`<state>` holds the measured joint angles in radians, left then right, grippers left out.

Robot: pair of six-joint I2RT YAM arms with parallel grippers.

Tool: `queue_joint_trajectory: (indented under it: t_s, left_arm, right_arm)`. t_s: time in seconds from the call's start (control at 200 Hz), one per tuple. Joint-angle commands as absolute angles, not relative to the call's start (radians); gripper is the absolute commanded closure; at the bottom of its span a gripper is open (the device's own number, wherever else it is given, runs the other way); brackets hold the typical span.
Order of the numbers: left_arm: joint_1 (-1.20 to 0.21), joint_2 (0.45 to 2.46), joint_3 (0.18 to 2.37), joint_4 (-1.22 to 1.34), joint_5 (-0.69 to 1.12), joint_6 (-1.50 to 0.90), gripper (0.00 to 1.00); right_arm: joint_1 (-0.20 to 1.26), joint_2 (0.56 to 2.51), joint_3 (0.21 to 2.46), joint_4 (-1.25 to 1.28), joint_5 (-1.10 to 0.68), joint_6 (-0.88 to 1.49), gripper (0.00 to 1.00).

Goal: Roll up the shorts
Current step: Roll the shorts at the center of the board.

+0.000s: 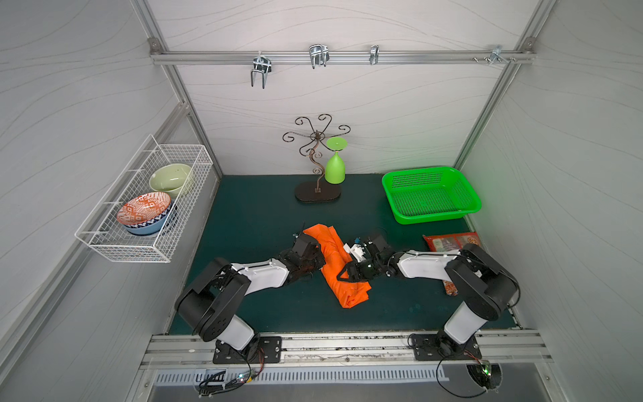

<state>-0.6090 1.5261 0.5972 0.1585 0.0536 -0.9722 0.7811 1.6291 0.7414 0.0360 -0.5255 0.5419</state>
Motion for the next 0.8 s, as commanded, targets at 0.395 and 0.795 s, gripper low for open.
queue_joint_trajectory:
  t_s: [0.395, 0.795]
  left_arm:
    - [-0.617, 1.478, 0.694, -0.034, -0.003, -0.957, 1.00]
    - [-0.617, 1.466, 0.736, -0.141, 0.032, -1.010, 1.00]
  right_arm:
    - [1.170, 1.512, 1.035, -0.628, 0.322, 0.333, 0.37]
    - [1.290, 1.708, 1.126, -0.496, 0.454, 0.245, 0.21]
